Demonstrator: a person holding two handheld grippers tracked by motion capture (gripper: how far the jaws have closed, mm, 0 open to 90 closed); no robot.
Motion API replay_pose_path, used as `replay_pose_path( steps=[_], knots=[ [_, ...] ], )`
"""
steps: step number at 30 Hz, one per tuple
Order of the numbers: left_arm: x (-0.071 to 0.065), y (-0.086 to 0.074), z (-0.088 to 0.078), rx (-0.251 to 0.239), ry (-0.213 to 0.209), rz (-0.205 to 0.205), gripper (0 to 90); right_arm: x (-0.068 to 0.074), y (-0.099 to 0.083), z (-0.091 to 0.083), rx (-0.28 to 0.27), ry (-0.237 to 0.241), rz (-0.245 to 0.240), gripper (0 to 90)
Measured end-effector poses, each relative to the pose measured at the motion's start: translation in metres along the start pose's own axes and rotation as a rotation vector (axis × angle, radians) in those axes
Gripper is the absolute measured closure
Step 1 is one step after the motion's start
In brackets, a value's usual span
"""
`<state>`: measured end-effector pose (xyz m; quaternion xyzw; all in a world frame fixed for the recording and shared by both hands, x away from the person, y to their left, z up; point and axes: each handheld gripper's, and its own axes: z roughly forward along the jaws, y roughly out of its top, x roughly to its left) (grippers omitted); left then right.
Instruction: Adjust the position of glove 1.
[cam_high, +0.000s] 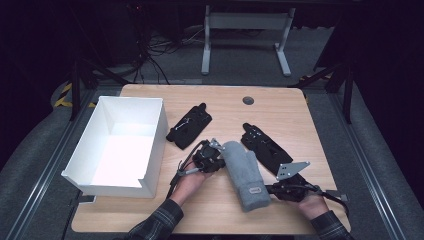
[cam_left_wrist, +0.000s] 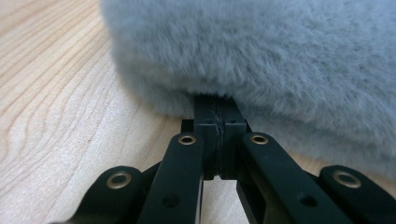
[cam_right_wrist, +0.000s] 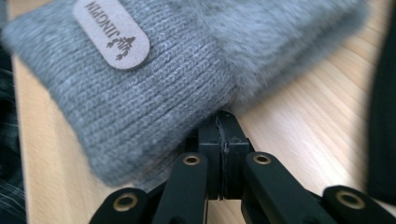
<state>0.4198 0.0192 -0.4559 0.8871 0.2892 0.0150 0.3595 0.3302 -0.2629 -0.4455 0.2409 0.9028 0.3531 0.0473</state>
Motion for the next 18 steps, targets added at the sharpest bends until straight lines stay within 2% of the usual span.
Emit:
replay_pose_path(
  steps=[3, 8, 10, 15, 18],
  knots=[
    [0.002, 0.001, 0.001, 0.005, -0.006, -0.002, 89.4, 0.003, 0.002, 0.004, -0.004, 0.027, -0.003, 90.0],
    [0.004, 0.011, 0.001, 0.004, -0.017, 0.012, 89.4, 0.015, 0.013, 0.015, -0.010, 0.059, -0.046, 90.0],
    [0.005, 0.010, 0.003, 0.007, -0.027, 0.003, 89.4, 0.020, 0.016, 0.019, -0.016, 0.068, -0.063, 90.0],
    [0.009, 0.010, 0.006, 0.010, -0.040, 0.001, 89.5, 0.028, 0.023, 0.029, -0.025, 0.094, -0.076, 90.0],
    [0.012, 0.010, 0.008, 0.007, -0.059, -0.003, 89.5, 0.030, 0.027, 0.038, -0.056, 0.136, -0.067, 90.0]
  ],
)
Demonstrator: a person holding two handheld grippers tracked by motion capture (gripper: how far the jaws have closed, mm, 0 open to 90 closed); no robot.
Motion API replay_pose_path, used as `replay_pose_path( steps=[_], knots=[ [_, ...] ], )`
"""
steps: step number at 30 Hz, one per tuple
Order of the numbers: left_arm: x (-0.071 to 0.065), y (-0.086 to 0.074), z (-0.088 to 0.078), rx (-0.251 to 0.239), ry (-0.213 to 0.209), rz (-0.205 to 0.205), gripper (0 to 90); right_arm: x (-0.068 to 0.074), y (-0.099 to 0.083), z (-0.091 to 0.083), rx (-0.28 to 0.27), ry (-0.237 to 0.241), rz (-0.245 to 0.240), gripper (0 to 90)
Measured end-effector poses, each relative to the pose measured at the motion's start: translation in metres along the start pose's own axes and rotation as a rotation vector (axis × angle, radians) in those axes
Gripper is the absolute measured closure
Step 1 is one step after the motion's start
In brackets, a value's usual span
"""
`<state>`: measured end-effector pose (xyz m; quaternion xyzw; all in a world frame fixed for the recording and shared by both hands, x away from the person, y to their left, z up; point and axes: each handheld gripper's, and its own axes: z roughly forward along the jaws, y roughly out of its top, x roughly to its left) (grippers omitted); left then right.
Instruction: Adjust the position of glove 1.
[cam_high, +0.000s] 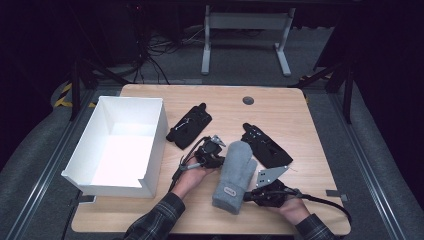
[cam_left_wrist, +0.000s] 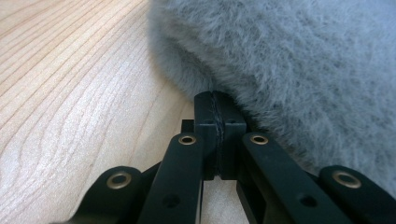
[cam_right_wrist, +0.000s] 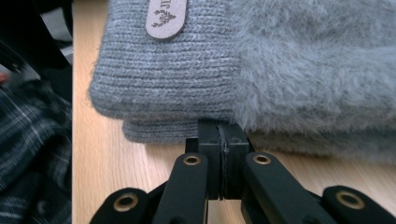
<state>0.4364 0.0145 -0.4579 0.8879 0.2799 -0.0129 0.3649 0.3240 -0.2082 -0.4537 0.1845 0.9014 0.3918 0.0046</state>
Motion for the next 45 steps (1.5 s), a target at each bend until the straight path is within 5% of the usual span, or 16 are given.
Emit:
replay_pose_path(
  steps=[5, 12, 20, 24, 29, 34, 45],
  knots=[
    [-0.003, 0.011, 0.001, 0.013, 0.006, 0.044, 89.6, -0.001, 0.003, 0.007, -0.005, 0.011, 0.000, 90.0],
    [0.001, 0.007, -0.010, -0.004, 0.022, 0.015, 87.5, 0.000, 0.004, 0.001, 0.013, -0.062, -0.028, 90.0],
    [-0.008, 0.003, -0.041, -0.046, 0.078, 0.000, 70.3, -0.008, -0.015, -0.032, -0.034, -0.175, 0.043, 63.6],
    [-0.013, 0.004, -0.052, -0.052, 0.078, -0.004, 60.3, -0.013, -0.025, -0.042, -0.040, -0.220, 0.082, 54.4],
    [-0.022, 0.004, -0.065, -0.097, 0.024, -0.001, 39.8, -0.017, -0.041, -0.054, -0.047, -0.307, 0.126, 38.8],
    [-0.031, 0.005, -0.061, -0.091, -0.033, -0.019, 19.2, -0.018, -0.052, -0.061, -0.029, -0.378, 0.154, 28.5],
    [-0.046, 0.011, -0.038, -0.063, -0.022, 0.024, 13.5, -0.032, -0.073, -0.079, -0.017, -0.525, 0.229, 20.1]
  ],
)
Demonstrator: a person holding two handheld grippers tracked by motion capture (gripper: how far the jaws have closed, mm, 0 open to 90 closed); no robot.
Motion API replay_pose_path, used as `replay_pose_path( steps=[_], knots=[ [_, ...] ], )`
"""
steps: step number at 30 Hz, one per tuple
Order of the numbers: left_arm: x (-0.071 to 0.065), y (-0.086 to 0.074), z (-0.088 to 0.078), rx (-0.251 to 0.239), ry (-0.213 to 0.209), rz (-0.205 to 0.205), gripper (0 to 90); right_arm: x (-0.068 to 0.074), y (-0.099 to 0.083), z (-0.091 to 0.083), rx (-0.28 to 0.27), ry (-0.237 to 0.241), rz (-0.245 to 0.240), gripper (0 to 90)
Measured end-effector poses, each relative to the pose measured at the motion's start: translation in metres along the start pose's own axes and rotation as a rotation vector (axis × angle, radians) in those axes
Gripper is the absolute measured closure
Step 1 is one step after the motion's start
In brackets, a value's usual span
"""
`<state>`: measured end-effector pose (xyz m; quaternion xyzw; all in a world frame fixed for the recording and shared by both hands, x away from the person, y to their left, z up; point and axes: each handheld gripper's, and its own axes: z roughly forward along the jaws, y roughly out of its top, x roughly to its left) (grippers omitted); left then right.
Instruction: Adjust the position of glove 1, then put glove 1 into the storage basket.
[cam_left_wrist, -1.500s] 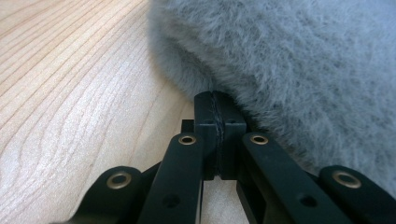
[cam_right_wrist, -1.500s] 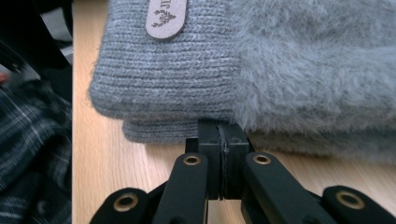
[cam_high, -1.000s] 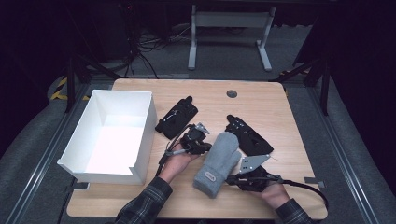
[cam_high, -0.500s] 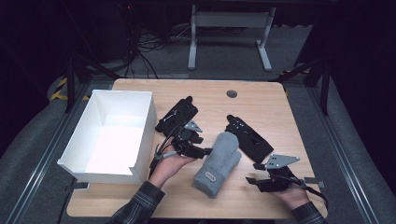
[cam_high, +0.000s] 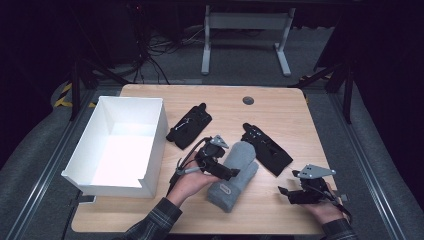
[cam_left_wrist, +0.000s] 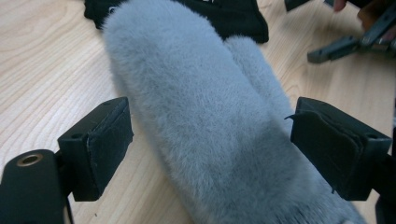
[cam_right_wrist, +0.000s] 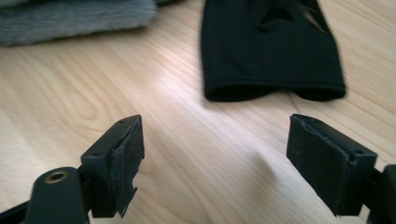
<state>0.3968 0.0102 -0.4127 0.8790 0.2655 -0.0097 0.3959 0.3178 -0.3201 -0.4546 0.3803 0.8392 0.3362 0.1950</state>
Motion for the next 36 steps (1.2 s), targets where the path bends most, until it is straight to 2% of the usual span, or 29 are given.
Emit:
replay_pose_path(
  steps=[4, 14, 19, 22, 25, 31, 36],
  knots=[
    [0.000, -0.003, 0.011, 0.024, 0.004, 0.003, 13.5, -0.008, -0.004, 0.000, -0.005, -0.013, 0.034, 18.5],
    [0.003, -0.012, 0.034, 0.085, -0.010, -0.008, 10.8, -0.010, -0.006, 0.006, -0.006, -0.015, 0.026, 17.7],
    [0.007, -0.015, 0.040, 0.108, -0.032, -0.025, 11.4, -0.010, -0.007, 0.008, -0.007, -0.025, 0.019, 17.6],
    [0.010, -0.017, 0.043, 0.123, -0.068, -0.042, 14.8, -0.010, -0.008, 0.010, -0.010, -0.029, 0.023, 16.7],
    [0.009, -0.015, 0.043, 0.134, -0.065, -0.030, 15.5, -0.010, -0.008, 0.010, -0.015, -0.032, 0.024, 16.1],
    [0.009, -0.013, 0.043, 0.150, -0.120, -0.030, 30.5, -0.014, -0.011, 0.012, -0.029, -0.001, 0.056, 15.2],
    [0.010, -0.011, 0.043, 0.177, -0.155, -0.041, 45.5, -0.014, -0.011, 0.012, -0.028, 0.005, 0.055, 14.8]
  ],
)
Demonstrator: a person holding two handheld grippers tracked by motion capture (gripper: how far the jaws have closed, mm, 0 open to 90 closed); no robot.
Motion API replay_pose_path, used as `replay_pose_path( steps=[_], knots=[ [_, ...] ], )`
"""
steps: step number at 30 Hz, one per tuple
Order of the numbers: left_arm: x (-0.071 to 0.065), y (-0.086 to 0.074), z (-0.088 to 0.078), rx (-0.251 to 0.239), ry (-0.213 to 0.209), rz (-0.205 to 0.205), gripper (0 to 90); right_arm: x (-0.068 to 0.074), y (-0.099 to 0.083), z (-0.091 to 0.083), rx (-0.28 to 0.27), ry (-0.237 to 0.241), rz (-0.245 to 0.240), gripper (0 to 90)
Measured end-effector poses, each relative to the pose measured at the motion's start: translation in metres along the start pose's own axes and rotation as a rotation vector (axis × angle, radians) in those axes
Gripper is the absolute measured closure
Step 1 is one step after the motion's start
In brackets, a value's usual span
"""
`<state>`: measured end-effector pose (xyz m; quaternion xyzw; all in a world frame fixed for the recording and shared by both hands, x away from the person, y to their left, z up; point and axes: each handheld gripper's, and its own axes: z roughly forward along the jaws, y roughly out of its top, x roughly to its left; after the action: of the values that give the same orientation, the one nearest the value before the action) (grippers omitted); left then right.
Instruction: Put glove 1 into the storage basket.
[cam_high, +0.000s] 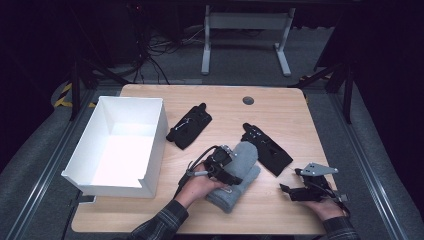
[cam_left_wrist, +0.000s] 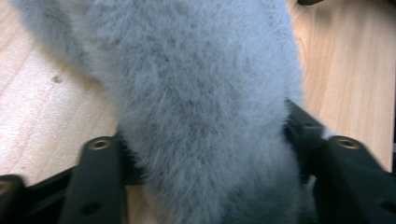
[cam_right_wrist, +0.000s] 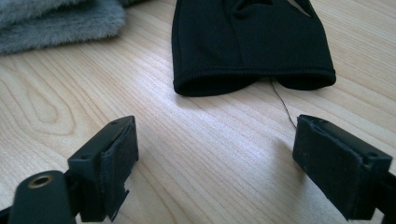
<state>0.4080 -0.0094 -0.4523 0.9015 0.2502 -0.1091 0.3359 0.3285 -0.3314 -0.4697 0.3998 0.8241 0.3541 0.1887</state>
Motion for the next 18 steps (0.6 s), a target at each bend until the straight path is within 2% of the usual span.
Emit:
replay_pose_path(
  steps=[3, 8, 12, 18],
  knots=[
    [0.000, 0.002, 0.000, 0.021, -0.025, -0.010, 54.3, 0.000, 0.000, 0.000, 0.000, 0.001, 0.000, 14.7],
    [-0.004, 0.004, 0.000, 0.039, -0.034, 0.011, 66.0, 0.000, 0.000, 0.000, 0.001, 0.002, -0.001, 14.6],
    [-0.009, 0.005, -0.002, 0.038, -0.020, 0.022, 69.1, 0.000, 0.000, 0.000, 0.001, 0.003, -0.001, 14.5],
    [-0.010, 0.006, -0.007, 0.030, -0.046, 0.025, 70.5, 0.000, 0.000, 0.000, 0.001, 0.003, -0.001, 14.5]
  ],
)
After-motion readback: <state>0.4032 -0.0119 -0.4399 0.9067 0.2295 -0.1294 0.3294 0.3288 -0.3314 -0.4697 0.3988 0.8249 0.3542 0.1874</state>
